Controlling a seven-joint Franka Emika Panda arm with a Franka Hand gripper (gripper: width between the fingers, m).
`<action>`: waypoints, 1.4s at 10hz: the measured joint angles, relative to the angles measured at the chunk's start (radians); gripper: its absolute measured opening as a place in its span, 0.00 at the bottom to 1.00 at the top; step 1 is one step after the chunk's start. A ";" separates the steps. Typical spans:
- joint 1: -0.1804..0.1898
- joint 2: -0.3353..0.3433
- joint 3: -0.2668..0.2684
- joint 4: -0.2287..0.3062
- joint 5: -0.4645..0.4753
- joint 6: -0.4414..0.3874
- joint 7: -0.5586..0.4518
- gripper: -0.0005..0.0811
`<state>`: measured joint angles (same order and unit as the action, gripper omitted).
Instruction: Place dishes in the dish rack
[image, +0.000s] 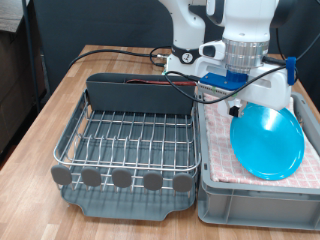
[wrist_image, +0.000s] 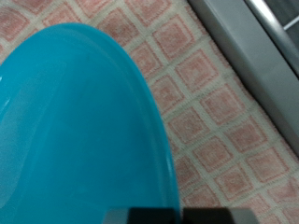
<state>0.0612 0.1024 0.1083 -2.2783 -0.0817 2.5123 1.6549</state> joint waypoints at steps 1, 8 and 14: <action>0.000 -0.016 -0.004 0.008 -0.018 -0.036 0.012 0.03; -0.005 -0.067 -0.031 0.249 -0.290 -0.735 0.102 0.03; -0.024 -0.069 -0.074 0.266 -0.377 -0.763 0.073 0.03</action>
<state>0.0370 0.0332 0.0345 -2.0127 -0.4588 1.7497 1.7280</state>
